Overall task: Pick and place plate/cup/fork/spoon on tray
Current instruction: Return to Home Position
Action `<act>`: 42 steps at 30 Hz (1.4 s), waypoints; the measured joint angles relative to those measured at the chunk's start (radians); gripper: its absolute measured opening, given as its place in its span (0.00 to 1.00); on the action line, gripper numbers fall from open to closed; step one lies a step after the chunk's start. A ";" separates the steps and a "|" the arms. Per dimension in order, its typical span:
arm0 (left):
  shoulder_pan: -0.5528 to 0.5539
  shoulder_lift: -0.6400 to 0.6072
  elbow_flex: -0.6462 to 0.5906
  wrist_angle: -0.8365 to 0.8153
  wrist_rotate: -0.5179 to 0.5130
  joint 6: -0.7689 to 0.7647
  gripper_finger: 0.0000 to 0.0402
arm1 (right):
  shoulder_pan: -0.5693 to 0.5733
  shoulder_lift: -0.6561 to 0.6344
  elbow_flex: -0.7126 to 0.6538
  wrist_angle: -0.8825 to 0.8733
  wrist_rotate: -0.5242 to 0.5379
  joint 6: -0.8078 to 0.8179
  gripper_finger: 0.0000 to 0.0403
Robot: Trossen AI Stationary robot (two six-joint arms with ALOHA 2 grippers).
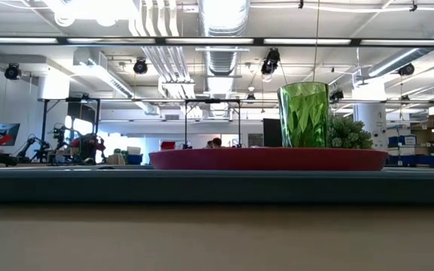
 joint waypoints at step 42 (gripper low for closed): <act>-0.051 -1.076 -0.989 1.189 0.705 0.085 0.00 | 0.000 -0.837 -0.151 0.187 -0.144 -0.468 0.02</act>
